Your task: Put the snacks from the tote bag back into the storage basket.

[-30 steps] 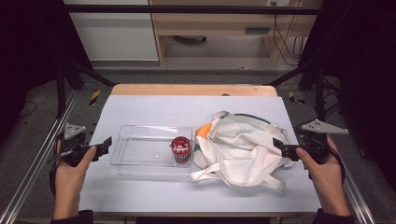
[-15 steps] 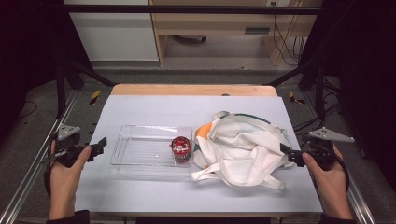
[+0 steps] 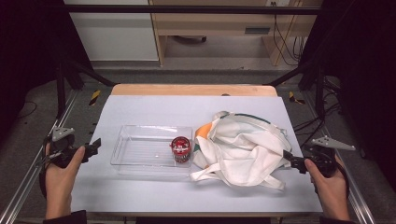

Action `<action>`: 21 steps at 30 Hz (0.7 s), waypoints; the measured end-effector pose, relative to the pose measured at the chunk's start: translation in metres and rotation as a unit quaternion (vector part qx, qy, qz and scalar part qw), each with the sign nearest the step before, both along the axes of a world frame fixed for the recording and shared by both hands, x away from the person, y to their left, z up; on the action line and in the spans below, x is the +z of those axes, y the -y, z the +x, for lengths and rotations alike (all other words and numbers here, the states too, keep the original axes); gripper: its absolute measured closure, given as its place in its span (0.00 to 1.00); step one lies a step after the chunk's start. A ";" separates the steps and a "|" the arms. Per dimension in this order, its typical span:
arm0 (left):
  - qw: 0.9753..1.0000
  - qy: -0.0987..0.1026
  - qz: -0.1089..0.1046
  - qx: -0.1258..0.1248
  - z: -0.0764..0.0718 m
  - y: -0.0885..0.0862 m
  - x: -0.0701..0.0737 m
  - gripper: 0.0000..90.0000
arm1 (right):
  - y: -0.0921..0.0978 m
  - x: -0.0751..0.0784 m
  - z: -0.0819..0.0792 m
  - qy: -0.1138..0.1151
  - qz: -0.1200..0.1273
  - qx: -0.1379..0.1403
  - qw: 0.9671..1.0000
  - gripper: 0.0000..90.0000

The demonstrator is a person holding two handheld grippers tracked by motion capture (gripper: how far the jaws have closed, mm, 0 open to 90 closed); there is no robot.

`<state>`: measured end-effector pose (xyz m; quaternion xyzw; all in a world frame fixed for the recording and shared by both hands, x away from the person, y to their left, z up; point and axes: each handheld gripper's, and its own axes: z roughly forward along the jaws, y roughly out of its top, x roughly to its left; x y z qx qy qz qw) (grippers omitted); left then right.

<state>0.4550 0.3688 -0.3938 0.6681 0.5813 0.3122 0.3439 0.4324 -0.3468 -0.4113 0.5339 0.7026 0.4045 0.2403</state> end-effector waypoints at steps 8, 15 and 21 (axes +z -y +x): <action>1.000 -0.013 0.002 0.024 0.002 -0.017 -0.016 0.08 | 0.001 -0.010 -0.003 -0.005 -0.003 -0.004 1.000 0.14; 0.999 -0.022 0.000 0.034 0.003 -0.025 -0.026 0.08 | -0.004 -0.018 -0.010 -0.007 -0.008 0.008 1.000 0.15; 0.999 -0.031 0.001 0.035 0.005 -0.026 -0.036 0.08 | -0.006 -0.028 -0.018 -0.017 -0.011 0.017 1.000 0.14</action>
